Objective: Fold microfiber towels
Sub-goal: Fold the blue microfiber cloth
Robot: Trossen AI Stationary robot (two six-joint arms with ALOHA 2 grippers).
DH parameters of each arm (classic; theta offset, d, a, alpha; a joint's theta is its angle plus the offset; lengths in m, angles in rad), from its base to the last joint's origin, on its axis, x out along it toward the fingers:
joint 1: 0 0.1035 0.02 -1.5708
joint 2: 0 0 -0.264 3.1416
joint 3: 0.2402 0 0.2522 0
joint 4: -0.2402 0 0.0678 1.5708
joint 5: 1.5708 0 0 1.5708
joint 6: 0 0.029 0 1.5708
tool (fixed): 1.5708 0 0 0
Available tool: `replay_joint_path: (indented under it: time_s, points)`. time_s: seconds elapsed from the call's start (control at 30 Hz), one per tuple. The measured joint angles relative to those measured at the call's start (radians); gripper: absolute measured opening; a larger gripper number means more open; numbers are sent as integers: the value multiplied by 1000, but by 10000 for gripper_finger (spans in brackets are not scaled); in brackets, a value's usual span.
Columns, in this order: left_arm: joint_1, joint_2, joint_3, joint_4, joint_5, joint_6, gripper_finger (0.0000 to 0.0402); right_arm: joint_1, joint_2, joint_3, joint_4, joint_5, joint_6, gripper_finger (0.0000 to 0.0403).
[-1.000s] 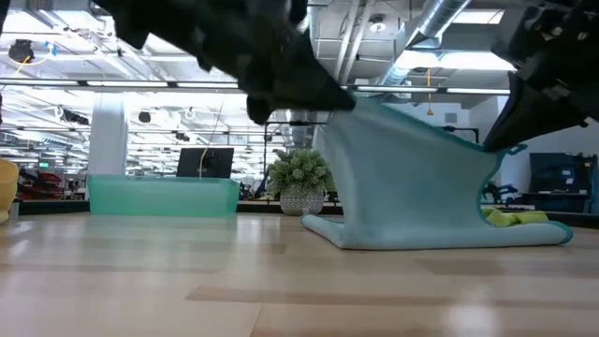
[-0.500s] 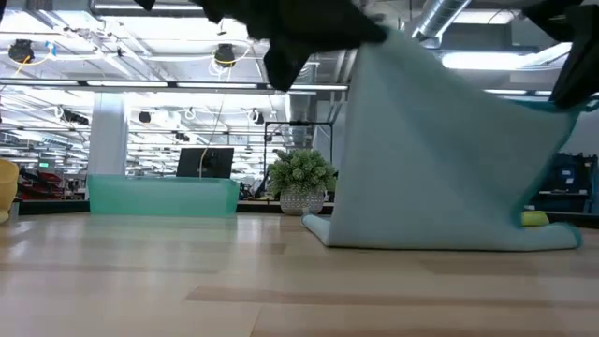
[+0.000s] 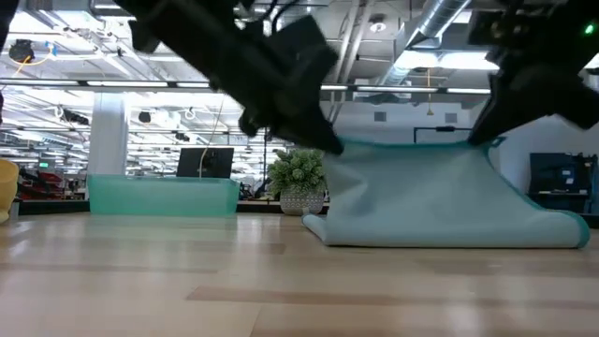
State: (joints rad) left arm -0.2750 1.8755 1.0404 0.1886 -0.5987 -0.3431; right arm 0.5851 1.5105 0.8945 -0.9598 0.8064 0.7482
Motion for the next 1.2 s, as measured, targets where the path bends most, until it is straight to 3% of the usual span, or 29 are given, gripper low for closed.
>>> replay_joint_path:
  time_s: [0.33, 0.43, 0.63, 0.83, 0.97, 1.2]
  points:
    - [34, 21, 0, -119, 16, -122, 6, -70, 0, -84, 148, 4, -75, 13]
    - [33, 20, 20, -135, 87, -124, 6, -70, 0, -86, 139, 2, -86, 13]
    - [8, 20, 175, -284, 328, -123, 6, -21, -8, -41, 73, -155, -101, 13]
    - [-86, 20, 321, -427, 413, -93, 6, 110, -8, 75, 46, -308, -133, 13]
    - [-152, 20, 376, -469, 393, -32, 6, 197, -8, 144, 45, -291, -147, 13]
    - [-166, 22, 377, -483, 150, 58, 6, 191, -8, 167, -18, -193, -71, 13]
